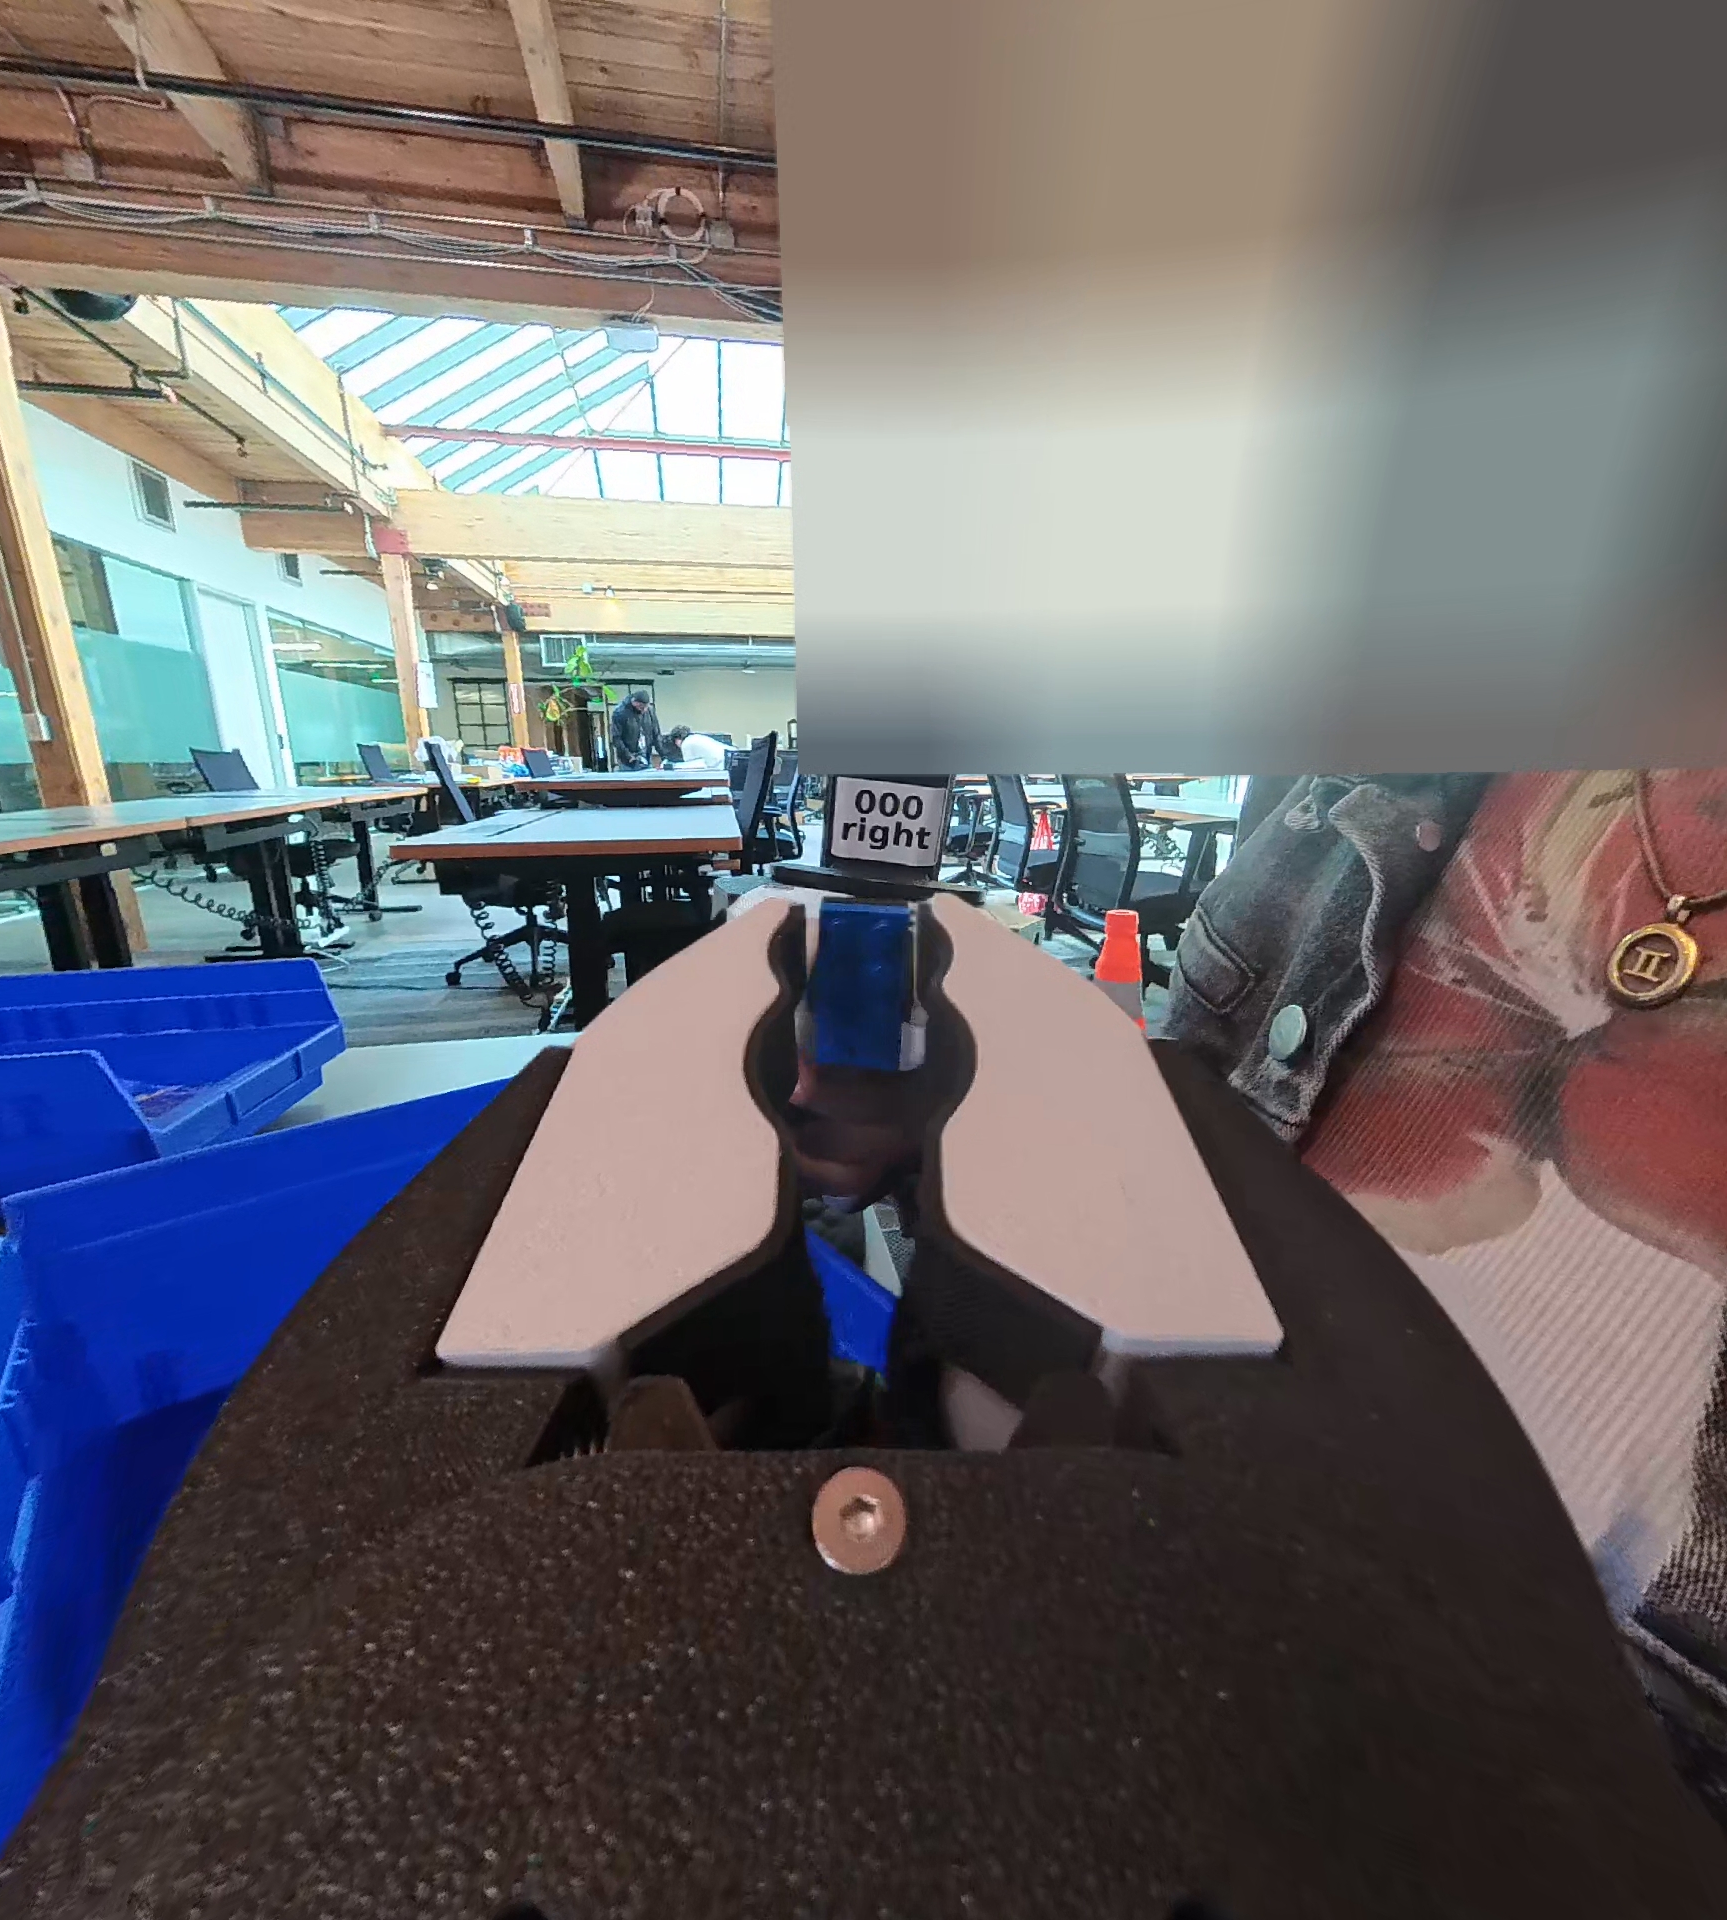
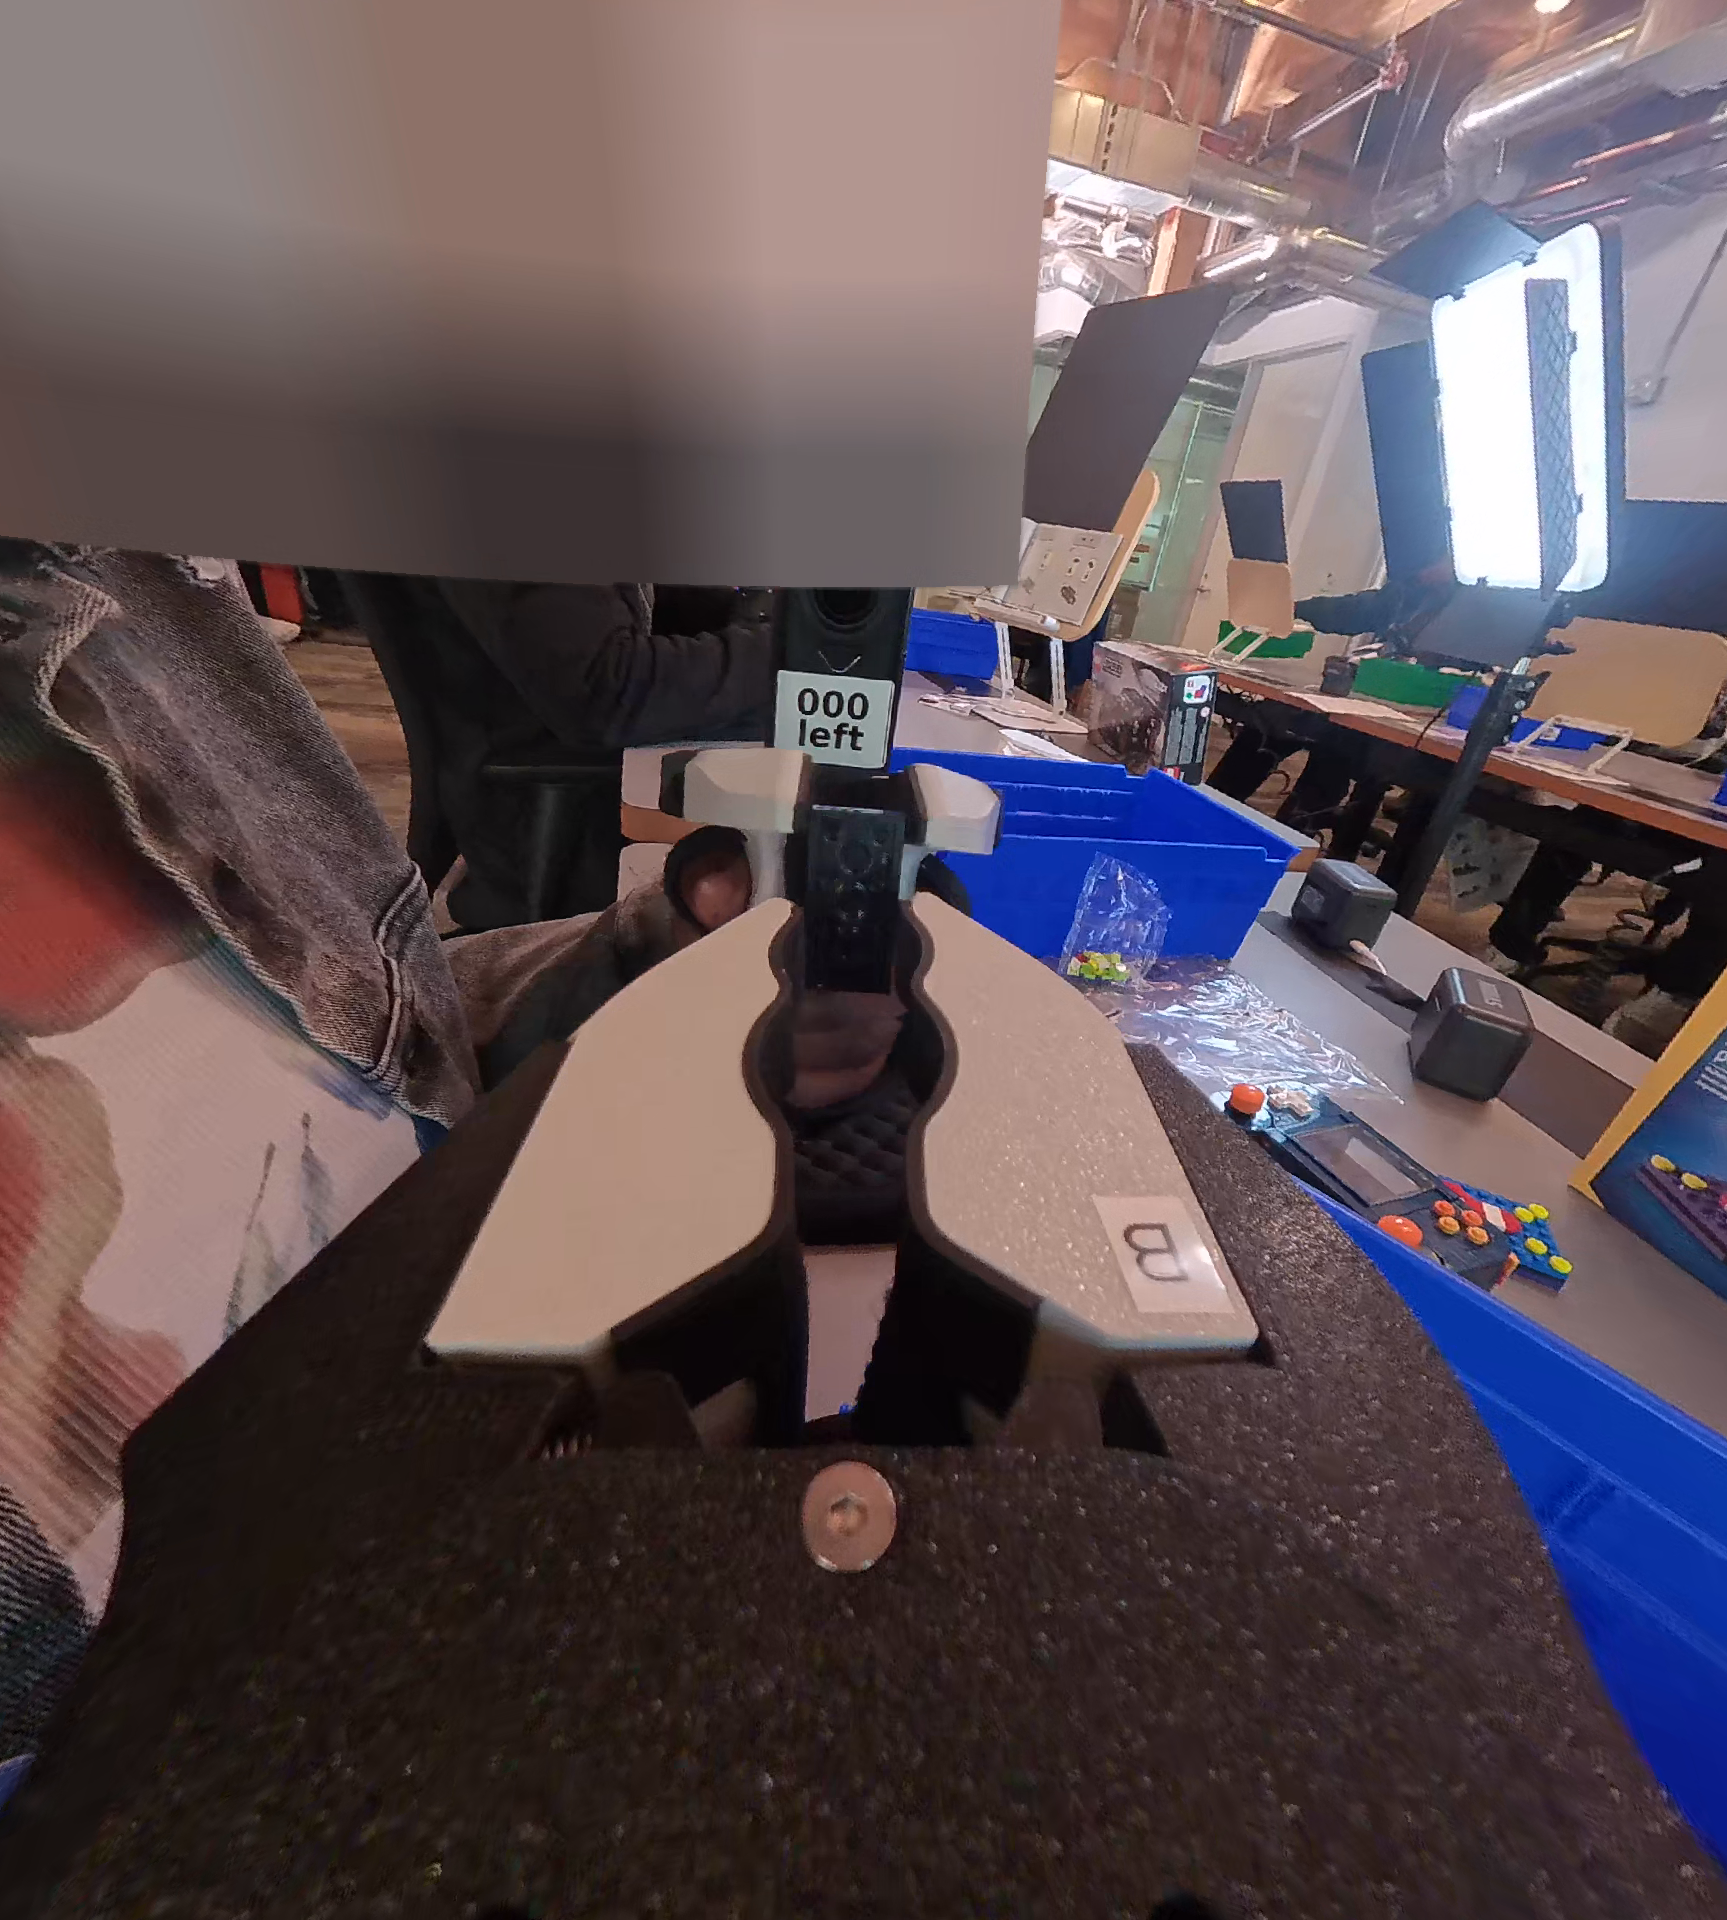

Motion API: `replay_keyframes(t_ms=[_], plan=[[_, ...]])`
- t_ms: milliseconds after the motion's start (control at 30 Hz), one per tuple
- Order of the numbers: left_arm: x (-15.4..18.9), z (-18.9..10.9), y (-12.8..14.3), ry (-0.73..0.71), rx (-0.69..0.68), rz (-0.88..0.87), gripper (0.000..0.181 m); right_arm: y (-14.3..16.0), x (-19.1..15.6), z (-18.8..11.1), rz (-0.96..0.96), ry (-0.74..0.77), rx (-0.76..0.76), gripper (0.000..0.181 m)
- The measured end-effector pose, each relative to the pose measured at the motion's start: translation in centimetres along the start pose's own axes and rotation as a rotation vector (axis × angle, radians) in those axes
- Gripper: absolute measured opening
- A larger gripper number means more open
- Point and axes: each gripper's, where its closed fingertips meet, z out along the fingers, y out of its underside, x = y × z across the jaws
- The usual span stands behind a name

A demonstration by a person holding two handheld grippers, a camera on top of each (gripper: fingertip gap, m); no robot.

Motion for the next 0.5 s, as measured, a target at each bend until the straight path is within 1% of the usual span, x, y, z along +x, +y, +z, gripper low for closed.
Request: replay_keyframes(t_ms=[100, 267, 500], plan=[[0.18, -0.03, 0.04, 0.008, -0.011, 0.005, 0.022, -0.11, -0.08, -0.03, 0.000, -0.004, 0.004, 0.016], [0.03, -0.09, 0.01, -0.009, -0.014, 0.010, 0.015, -0.02, -0.04, -0.08, 0.007, -0.003, 0.003, 0.016], [0.05, 0.05, 0.27, -0.006, -0.025, 0.003, 0.018, 0.10, -0.06, -0.03, 0.013, -0.007, -0.003, 0.016]])
